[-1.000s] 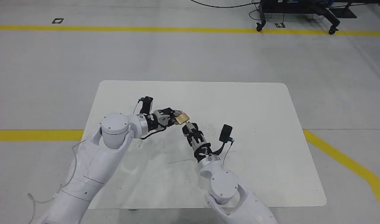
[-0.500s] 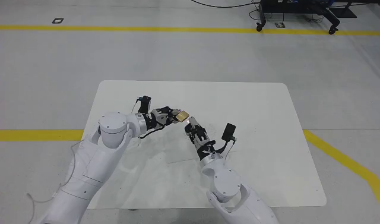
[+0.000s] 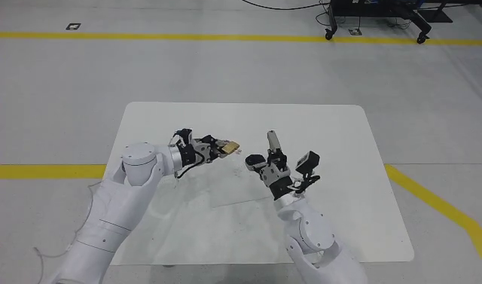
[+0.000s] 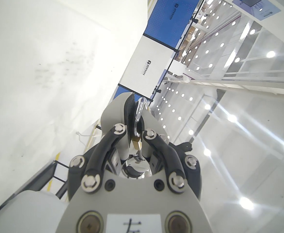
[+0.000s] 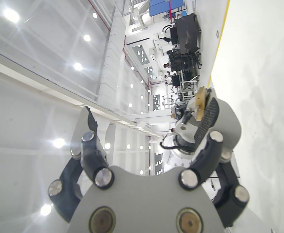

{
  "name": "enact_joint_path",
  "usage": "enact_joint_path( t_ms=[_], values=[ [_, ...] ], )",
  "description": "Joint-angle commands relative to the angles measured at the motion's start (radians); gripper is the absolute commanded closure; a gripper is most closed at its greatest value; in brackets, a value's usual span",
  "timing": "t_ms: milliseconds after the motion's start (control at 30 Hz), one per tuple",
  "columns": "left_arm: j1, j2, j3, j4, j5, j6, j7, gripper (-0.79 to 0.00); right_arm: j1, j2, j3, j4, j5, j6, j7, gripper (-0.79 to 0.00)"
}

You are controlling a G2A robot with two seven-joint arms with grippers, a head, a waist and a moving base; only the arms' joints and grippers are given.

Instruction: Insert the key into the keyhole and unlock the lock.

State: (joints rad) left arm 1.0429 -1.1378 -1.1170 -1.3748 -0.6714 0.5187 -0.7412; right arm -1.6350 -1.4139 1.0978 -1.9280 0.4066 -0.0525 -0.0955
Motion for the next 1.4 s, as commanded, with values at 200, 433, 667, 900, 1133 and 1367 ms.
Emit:
enact_joint_path(
  t_ms=[200, 433, 667, 900, 1133, 1367],
  values=[
    [-0.015, -0.016, 0.015, 0.068, -0.24, 0.132, -0.144, 0.0, -0.001, 0.008, -0.001, -0.007, -0.005, -0.065, 0.172, -0.342],
    [-0.041, -0.016, 0.036, 0.097, -0.223, 0.156, -0.155, 0.0, 0.013, 0.008, -0.033, -0.005, -0.115, -0.12, 0.19, 0.0],
    [-0.047, -0.015, 0.044, 0.104, -0.221, 0.16, -0.154, 0.0, 0.003, 0.01, -0.037, -0.037, -0.15, -0.102, 0.19, 0.0],
    [-0.036, -0.015, 0.045, 0.095, -0.248, 0.161, -0.15, 0.0, 0.035, 0.014, -0.052, 0.033, -0.353, -0.07, 0.156, 0.0],
    [-0.029, -0.012, 0.041, 0.083, -0.261, 0.167, -0.142, 0.0, 0.066, 0.004, -0.085, 0.101, -0.386, -0.041, 0.094, 0.0],
    [-0.023, -0.008, 0.024, 0.051, -0.224, 0.083, -0.096, 0.0, 0.023, 0.007, -0.065, 0.017, -0.303, -0.067, 0.122, 0.0]
  ],
)
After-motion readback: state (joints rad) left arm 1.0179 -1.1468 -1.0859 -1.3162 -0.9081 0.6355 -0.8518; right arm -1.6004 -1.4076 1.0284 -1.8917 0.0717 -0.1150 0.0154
